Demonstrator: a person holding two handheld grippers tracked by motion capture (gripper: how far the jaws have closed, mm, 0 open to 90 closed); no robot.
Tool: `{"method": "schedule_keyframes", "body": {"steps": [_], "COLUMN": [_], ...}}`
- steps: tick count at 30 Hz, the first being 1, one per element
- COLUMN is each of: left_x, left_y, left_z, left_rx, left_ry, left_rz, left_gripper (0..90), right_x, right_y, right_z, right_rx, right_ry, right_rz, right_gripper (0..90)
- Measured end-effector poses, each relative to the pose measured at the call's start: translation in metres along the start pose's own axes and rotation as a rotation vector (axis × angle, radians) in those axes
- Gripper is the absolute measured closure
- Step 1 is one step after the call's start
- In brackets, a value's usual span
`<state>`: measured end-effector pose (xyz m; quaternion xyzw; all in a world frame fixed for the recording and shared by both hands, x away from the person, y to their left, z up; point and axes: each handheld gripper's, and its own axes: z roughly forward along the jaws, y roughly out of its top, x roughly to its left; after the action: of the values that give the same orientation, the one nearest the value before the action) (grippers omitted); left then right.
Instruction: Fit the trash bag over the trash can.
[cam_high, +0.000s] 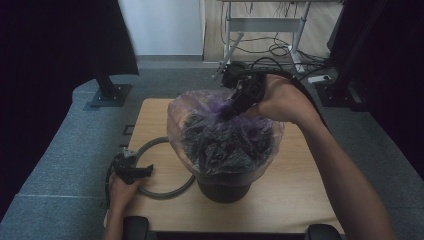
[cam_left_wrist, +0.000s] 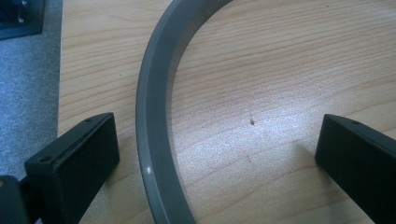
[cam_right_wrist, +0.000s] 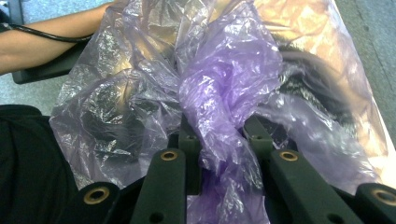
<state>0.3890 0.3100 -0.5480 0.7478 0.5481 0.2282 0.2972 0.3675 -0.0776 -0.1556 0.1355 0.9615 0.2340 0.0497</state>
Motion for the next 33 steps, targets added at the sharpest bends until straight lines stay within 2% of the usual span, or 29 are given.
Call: {"method": "schedule_keyframes", "body": {"steps": [8, 13, 22, 27, 33], "left_x": [0.0, 0.0, 0.0, 0.0, 0.0], "left_y": [0.0, 0.0, 0.0, 0.0, 0.0], "left_z": [0.0, 0.0, 0.0, 0.0, 0.0], "left_rx": [0.001, 0.001, 0.001, 0.001, 0.001], "left_ry": [0.0, 0.0, 0.0, 0.0, 0.0], "left_rz": [-0.001, 0.0, 0.0, 0.0, 0.0], "left_gripper": [0.0, 0.0, 0.0, 0.0, 0.0], "right_x": [0.004, 0.002, -0.017, -0.028, -0.034], "right_y": [0.015, 0.017, -0.004, -0.018, -0.025], "right_z": [0.022, 0.037, 0.059, 0.067, 0.084], "right_rx": [0.012, 0.036, 0.075, 0.076, 0.091], "right_ry": [0.026, 0.008, -0.037, -0.036, -0.051], "right_rz": [-0.032, -0.032, 0.018, 0.058, 0.062], "right_gripper": [74.2, 74.2, 74.0, 73.9, 73.2]}}
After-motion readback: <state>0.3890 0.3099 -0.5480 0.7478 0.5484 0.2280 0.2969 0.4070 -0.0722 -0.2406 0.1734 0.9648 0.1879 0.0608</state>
